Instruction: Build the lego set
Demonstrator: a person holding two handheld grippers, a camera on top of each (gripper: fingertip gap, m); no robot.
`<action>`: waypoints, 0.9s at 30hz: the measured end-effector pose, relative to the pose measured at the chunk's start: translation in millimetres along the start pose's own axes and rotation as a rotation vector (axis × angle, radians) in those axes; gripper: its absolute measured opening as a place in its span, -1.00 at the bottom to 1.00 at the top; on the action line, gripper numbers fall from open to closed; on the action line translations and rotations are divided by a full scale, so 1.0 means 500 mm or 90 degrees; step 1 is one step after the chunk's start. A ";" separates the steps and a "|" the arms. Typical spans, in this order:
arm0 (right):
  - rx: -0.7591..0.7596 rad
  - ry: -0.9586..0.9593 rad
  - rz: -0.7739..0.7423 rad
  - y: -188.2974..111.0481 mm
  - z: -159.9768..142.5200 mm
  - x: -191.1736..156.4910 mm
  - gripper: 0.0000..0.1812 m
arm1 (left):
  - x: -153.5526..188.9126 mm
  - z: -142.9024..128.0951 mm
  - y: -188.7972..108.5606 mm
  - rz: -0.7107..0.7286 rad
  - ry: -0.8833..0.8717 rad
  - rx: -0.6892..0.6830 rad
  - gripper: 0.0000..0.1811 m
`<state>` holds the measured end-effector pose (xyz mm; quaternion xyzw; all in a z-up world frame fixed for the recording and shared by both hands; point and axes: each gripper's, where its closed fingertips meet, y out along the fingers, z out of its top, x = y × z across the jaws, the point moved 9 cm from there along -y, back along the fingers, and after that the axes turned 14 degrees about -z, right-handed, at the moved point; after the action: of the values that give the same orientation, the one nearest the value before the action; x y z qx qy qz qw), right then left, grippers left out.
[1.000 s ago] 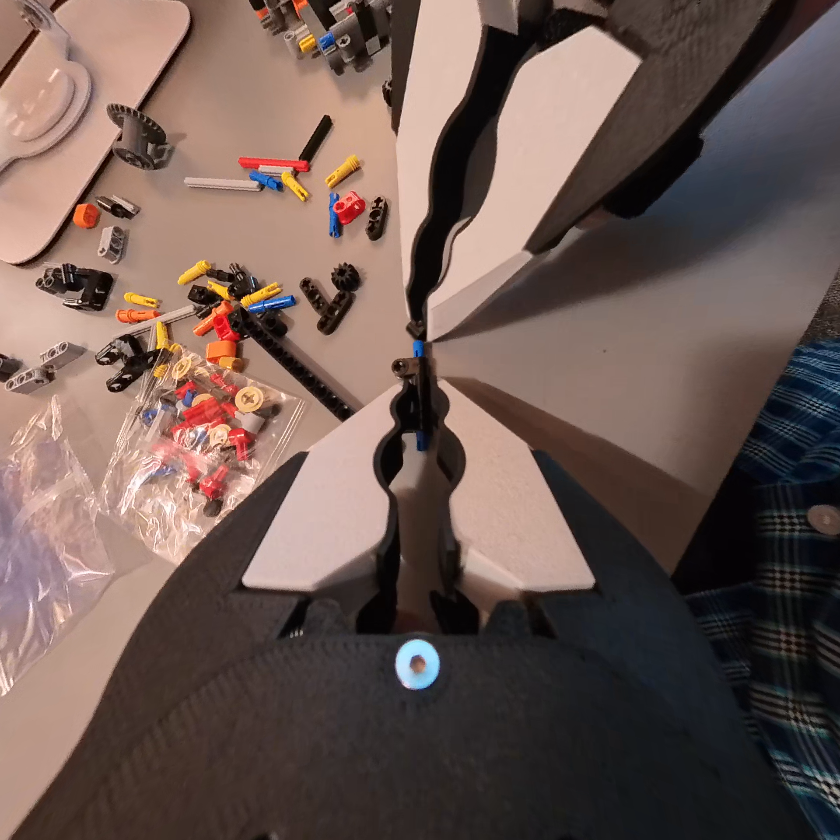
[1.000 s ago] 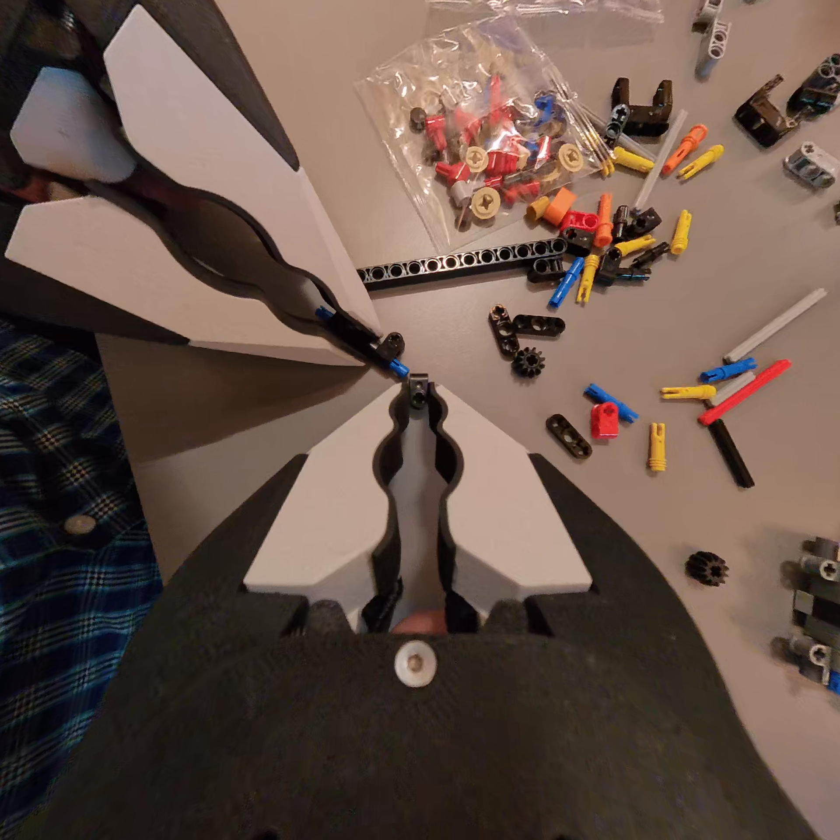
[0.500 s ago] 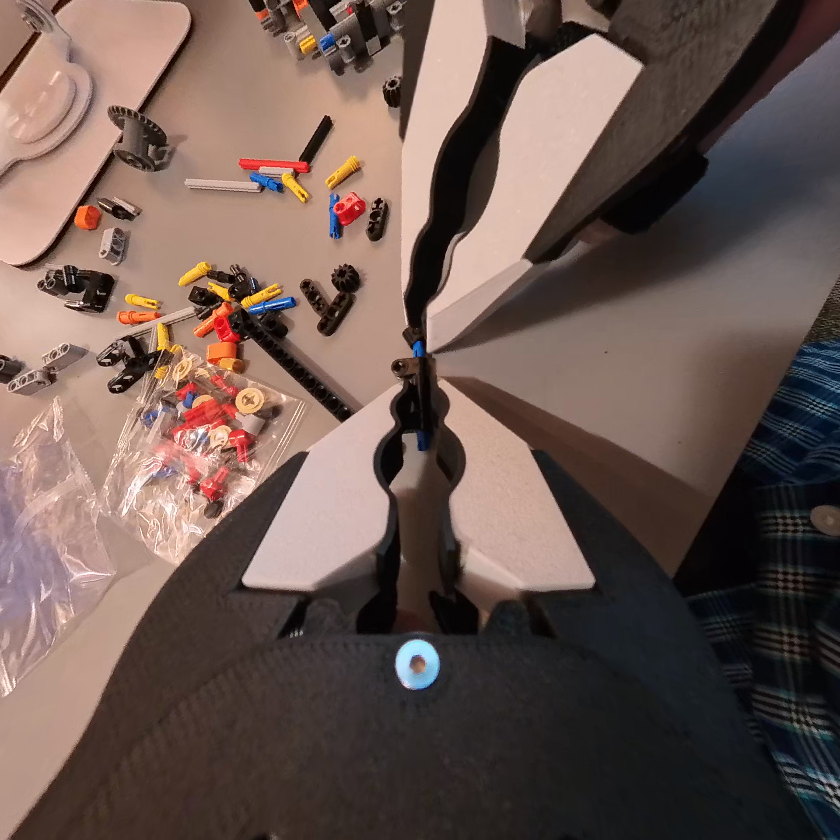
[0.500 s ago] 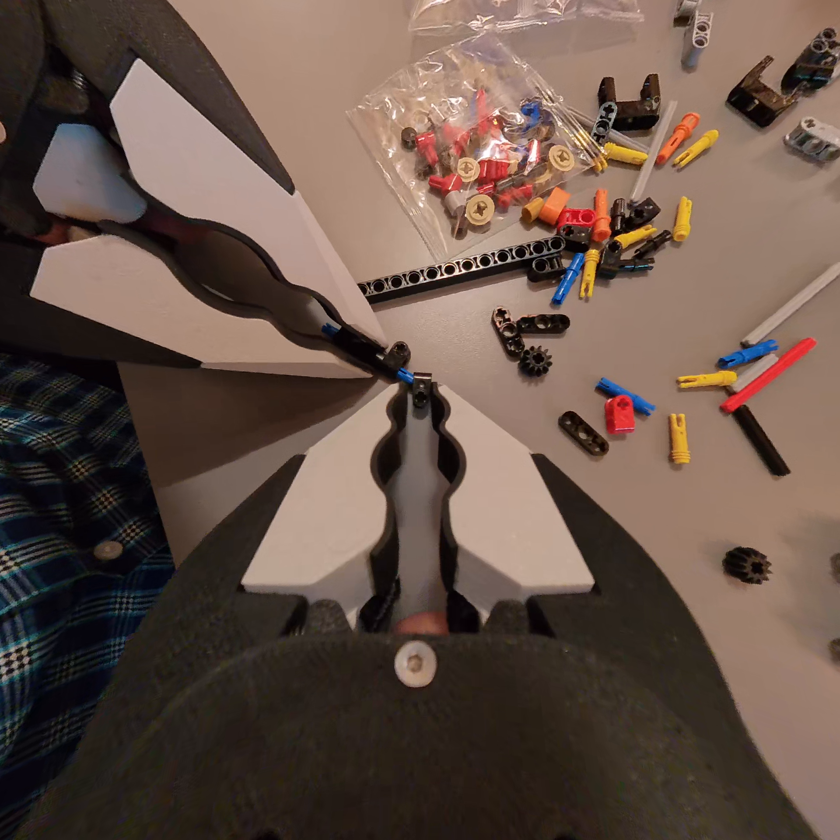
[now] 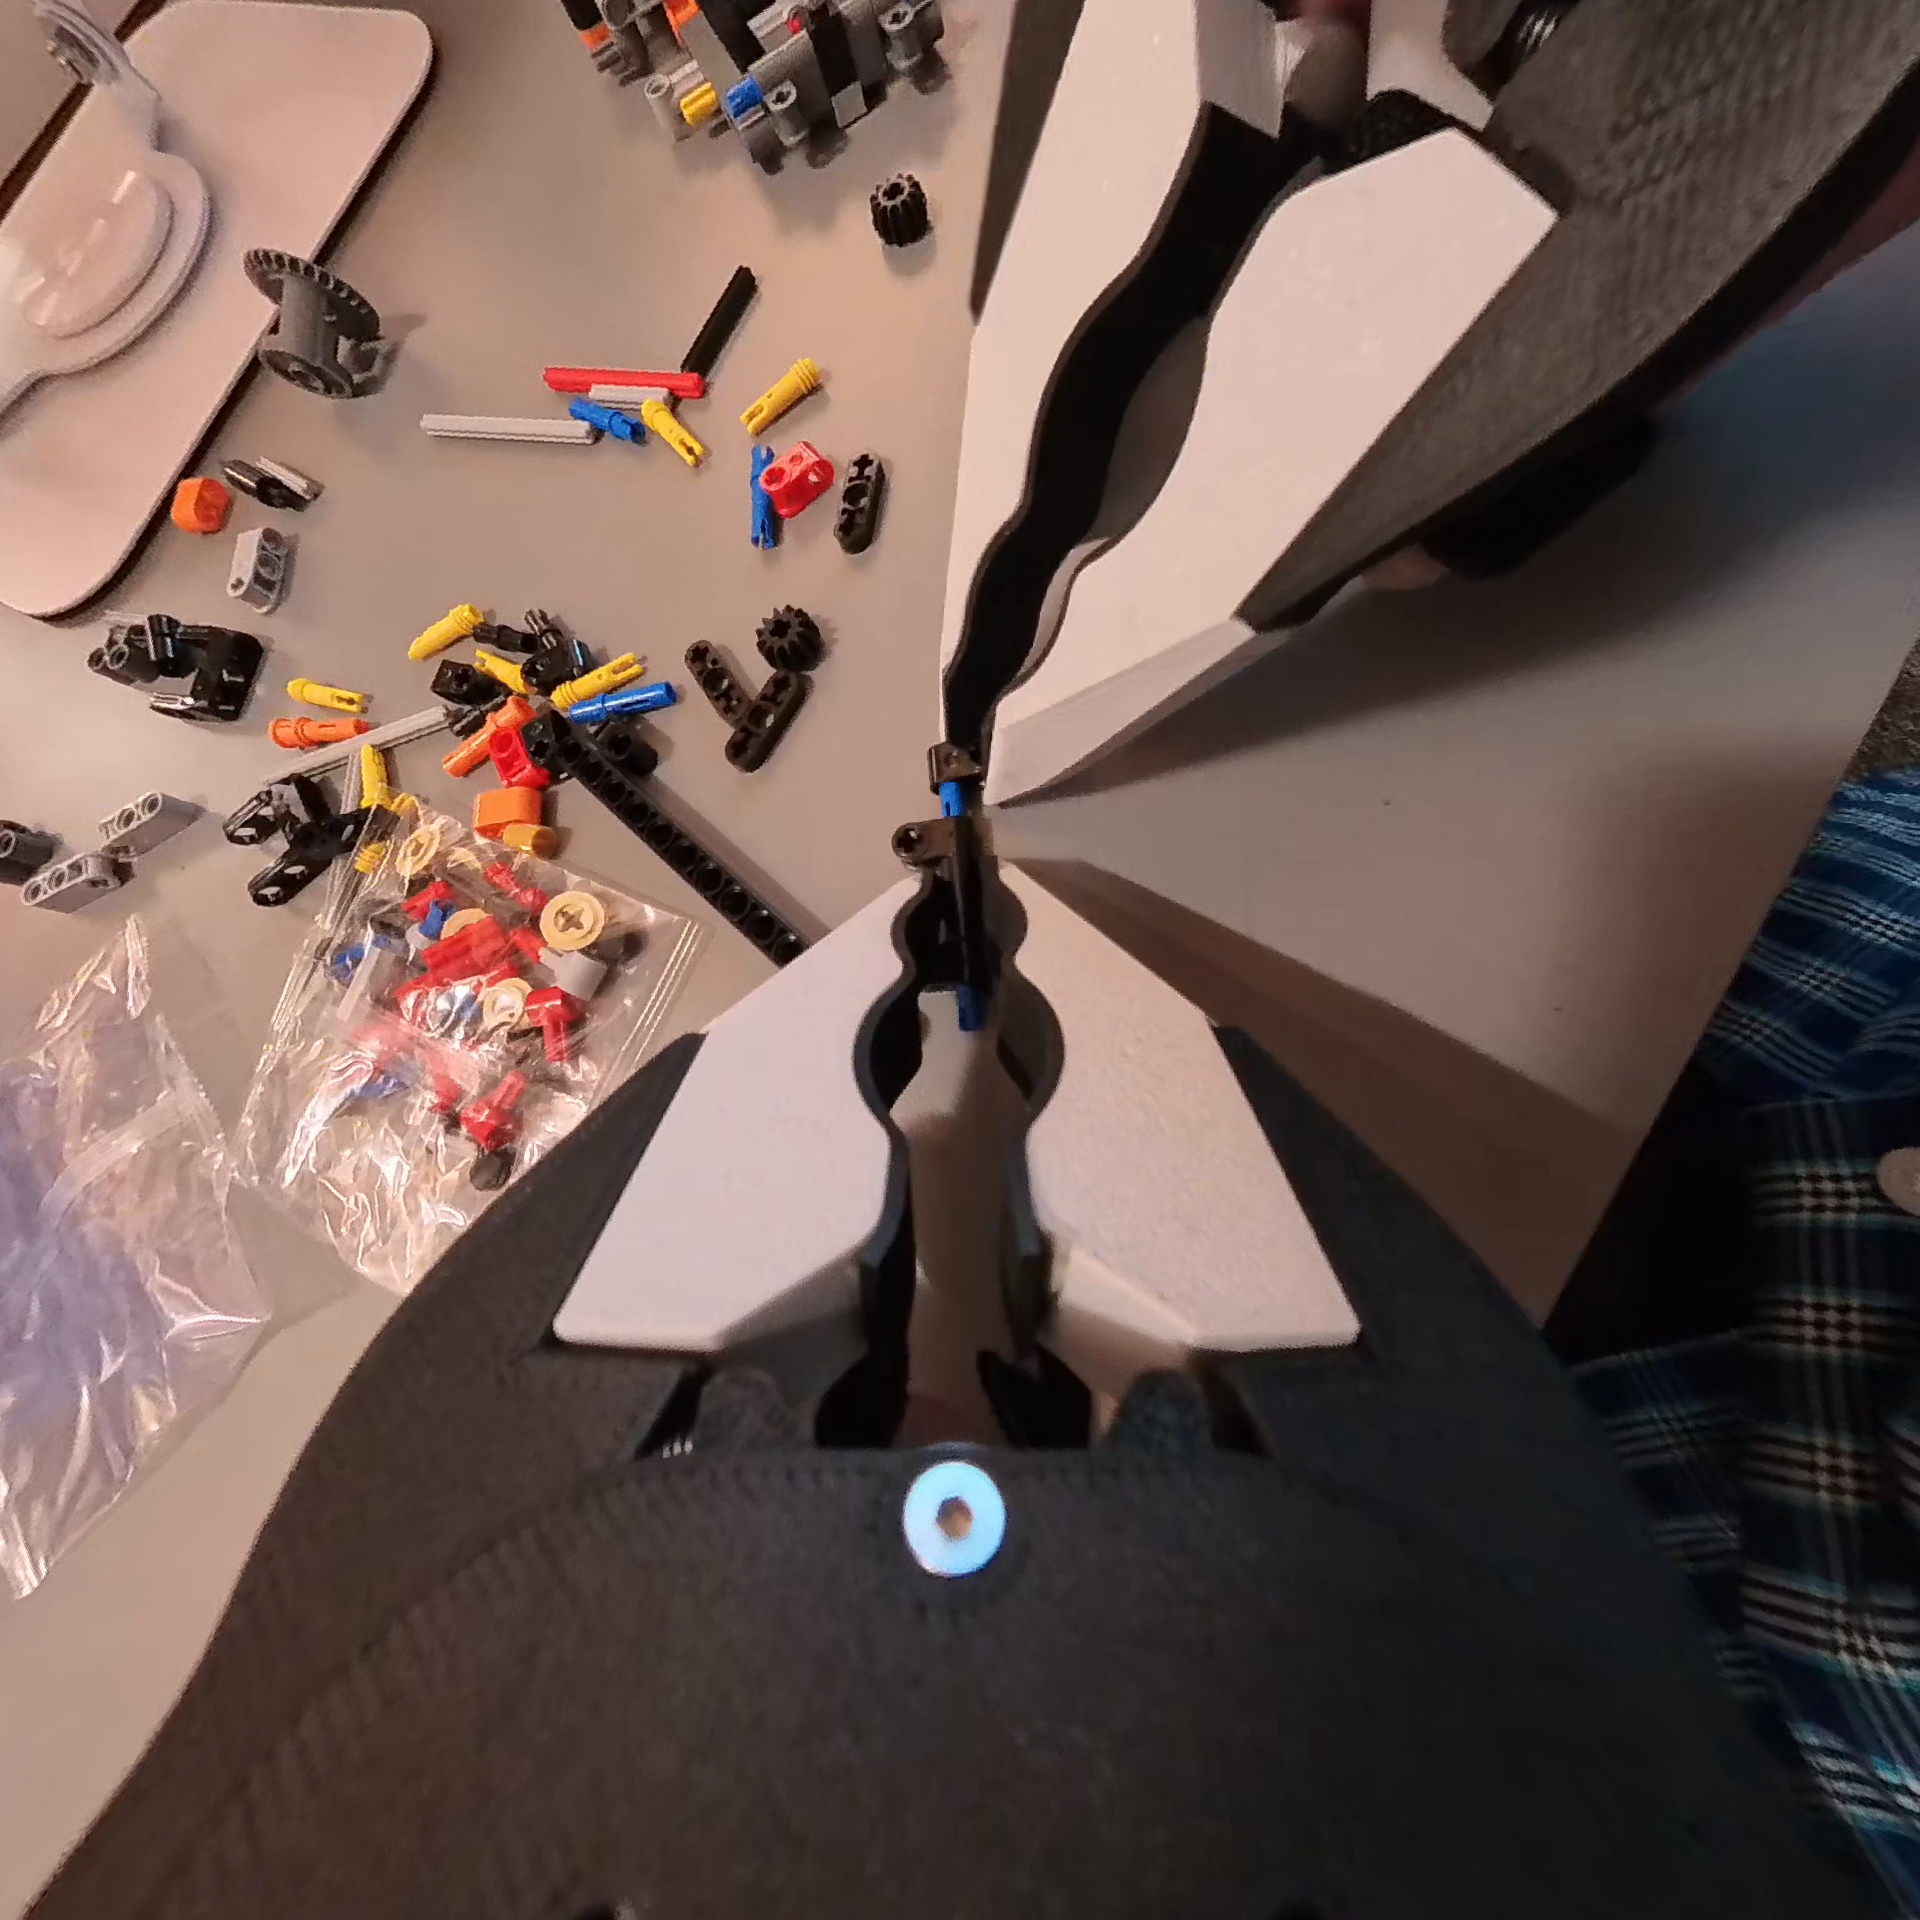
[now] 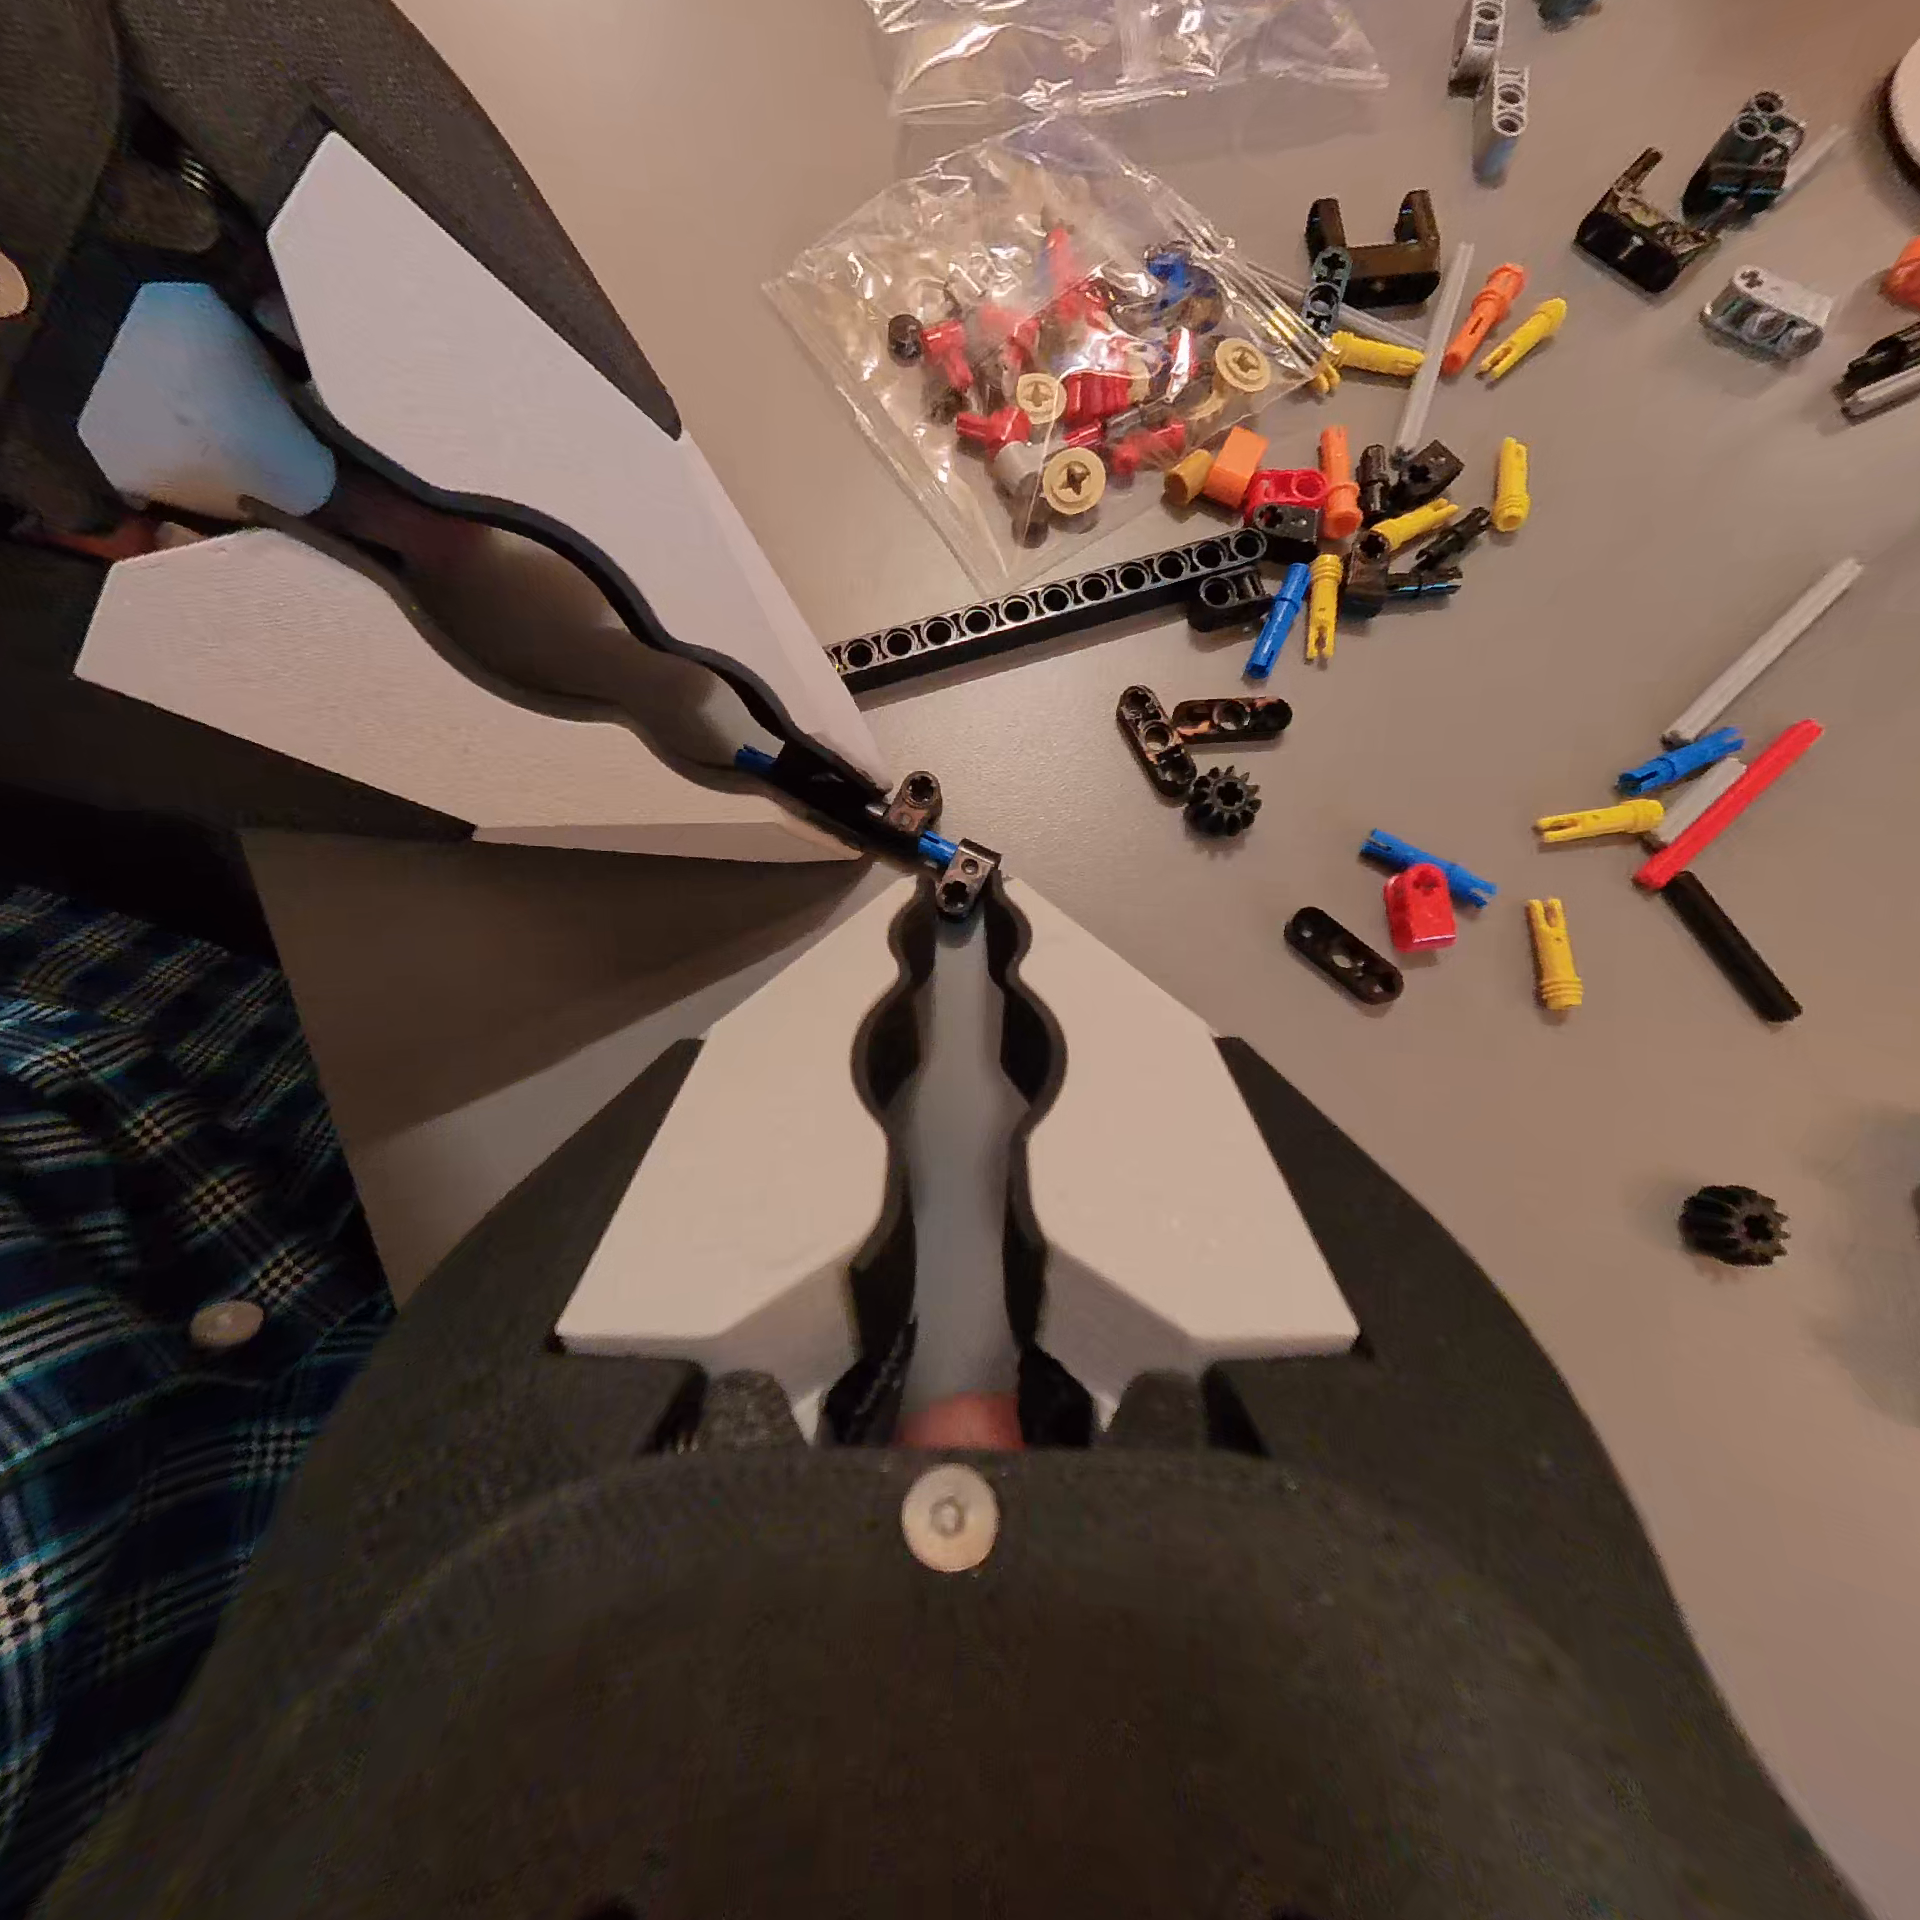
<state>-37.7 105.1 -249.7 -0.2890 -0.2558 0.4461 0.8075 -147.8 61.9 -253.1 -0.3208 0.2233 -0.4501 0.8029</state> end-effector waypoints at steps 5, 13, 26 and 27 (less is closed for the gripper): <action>0.008 0.014 -0.004 -0.001 -0.004 -0.002 -0.93 | 0.000 -0.001 0.000 -0.003 0.006 -0.001 -0.96; 0.013 0.019 -0.058 -0.005 -0.007 -0.017 -0.94 | -0.004 0.000 -0.001 -0.019 -0.011 0.000 -0.95; 0.009 0.044 -0.069 -0.004 -0.006 -0.019 -0.94 | -0.002 0.001 0.001 -0.009 -0.011 -0.003 -0.95; 0.008 0.057 -0.052 -0.003 -0.007 -0.015 -0.94 | -0.002 0.001 0.001 -0.011 -0.014 -0.002 -0.96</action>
<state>-38.0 97.3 -252.0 -0.2925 -0.2283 0.4011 0.8375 -147.7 63.3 -252.9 -0.3291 0.2126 -0.4534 0.8006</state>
